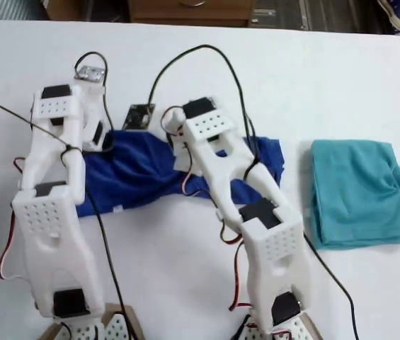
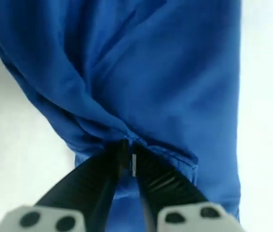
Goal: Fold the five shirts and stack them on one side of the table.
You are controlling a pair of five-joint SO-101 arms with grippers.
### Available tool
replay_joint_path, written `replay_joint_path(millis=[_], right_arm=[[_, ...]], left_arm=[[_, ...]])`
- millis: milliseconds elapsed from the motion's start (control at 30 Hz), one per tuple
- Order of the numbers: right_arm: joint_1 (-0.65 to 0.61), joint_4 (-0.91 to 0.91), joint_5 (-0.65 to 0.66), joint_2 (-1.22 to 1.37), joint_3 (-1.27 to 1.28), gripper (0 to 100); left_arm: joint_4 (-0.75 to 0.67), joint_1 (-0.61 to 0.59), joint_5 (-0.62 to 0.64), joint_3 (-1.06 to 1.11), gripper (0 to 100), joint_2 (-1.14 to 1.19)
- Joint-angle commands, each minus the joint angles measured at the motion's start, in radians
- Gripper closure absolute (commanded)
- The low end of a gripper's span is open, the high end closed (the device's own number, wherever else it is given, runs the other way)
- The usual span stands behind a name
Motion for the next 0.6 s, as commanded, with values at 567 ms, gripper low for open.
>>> replay_joint_path(millis=[567], right_arm=[[0.331,0.214,-0.058,-0.219,-0.028,97.6]], left_arm=[[-0.035,0.008,-0.002,-0.013,79,0.008]])
